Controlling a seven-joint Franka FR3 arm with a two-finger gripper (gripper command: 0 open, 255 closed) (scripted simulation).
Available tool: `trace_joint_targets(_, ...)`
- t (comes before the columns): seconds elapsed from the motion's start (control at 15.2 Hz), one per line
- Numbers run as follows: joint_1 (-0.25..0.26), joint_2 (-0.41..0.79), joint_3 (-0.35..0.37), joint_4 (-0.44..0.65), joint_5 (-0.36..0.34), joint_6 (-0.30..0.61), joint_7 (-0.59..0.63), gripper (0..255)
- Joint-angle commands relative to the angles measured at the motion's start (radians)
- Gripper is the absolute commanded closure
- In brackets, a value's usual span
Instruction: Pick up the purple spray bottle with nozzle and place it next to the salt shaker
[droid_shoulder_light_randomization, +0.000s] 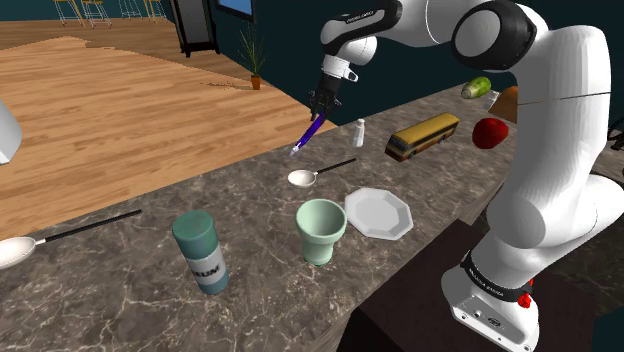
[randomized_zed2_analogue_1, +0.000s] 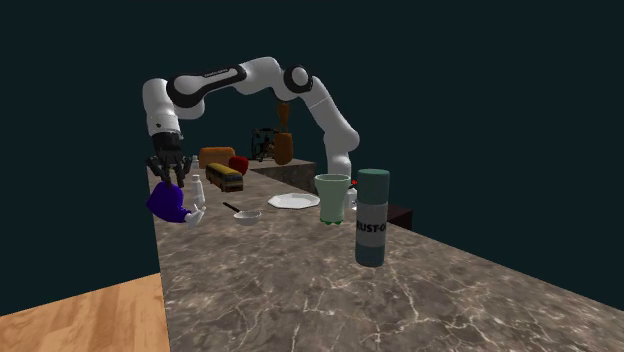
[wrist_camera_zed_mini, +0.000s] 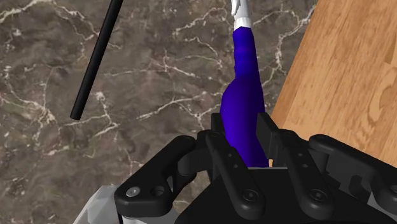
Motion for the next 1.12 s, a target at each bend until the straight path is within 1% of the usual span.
trace_joint_targets(0.0, 0.0, 0.0, 0.0, 0.0, 0.0, 0.0, 0.0, 255)
trace_joint_targets(0.13, 0.0, 0.0, 0.0, 0.0, 0.0, 0.0, 0.0, 255)
trace_joint_targets(0.2, 0.0, 0.0, 0.0, 0.0, 0.0, 0.0, 0.0, 0)
trace_joint_targets(0.53, 0.0, 0.0, 0.0, 0.0, 0.0, 0.0, 0.0, 0)
trace_joint_targets(0.79, -0.018, -0.017, -0.004, 0.096, -0.004, -0.116, 0.006, 0)
trace_joint_targets(1.06, -0.018, -0.017, -0.004, 0.096, -0.004, -0.116, 0.006, 0)
